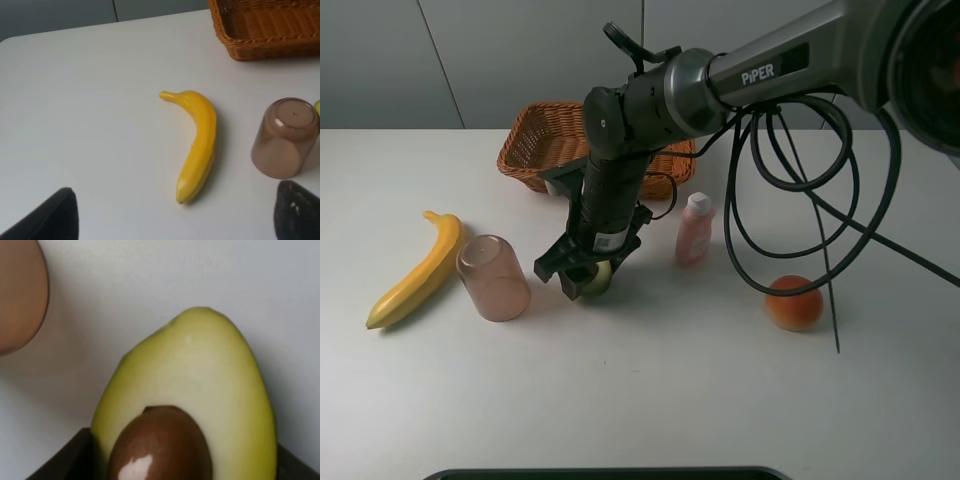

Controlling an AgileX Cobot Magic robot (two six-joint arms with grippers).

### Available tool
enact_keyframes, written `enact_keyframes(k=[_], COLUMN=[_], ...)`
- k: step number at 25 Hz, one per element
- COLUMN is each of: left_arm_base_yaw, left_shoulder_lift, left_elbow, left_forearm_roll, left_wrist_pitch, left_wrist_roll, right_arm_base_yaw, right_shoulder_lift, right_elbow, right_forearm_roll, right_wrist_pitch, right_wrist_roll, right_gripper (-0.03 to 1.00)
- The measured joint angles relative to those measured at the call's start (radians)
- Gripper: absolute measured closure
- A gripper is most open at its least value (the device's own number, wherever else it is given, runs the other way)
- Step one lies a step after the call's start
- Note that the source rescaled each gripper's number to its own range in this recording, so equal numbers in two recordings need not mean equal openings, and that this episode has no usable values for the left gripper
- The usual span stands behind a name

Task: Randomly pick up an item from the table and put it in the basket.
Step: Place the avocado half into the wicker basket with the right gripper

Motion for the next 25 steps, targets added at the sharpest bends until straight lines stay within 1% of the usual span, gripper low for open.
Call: enact_keyframes(k=[12, 14, 19, 25], left_arm_base_yaw=[0.000, 0.000, 0.000, 0.000], left_shoulder_lift=[0.000, 0.000, 0.000, 0.000], left_elbow=[0.000, 0.000, 0.000, 0.000], left_forearm_roll=[0.000, 0.000, 0.000, 0.000], left_wrist_pitch=[0.000, 0.000, 0.000, 0.000], left_wrist_roll=[0.000, 0.000, 0.000, 0.000], right_arm_base_yaw=[0.000, 0.000, 0.001, 0.001], right_shoulder_lift=[-0.010, -0.031, -0.153, -0.262], right_elbow=[-0.002, -0.020, -0.128, -0.322], right_forearm_roll=[0.000, -0.006, -0.088, -0.214], right_wrist_pitch=[0.000, 0.020, 0.105, 0.205], right_wrist_roll=[-0.004, 0.005, 0.064, 0.103], right_gripper=[0.94, 0.94, 0.94, 0.94])
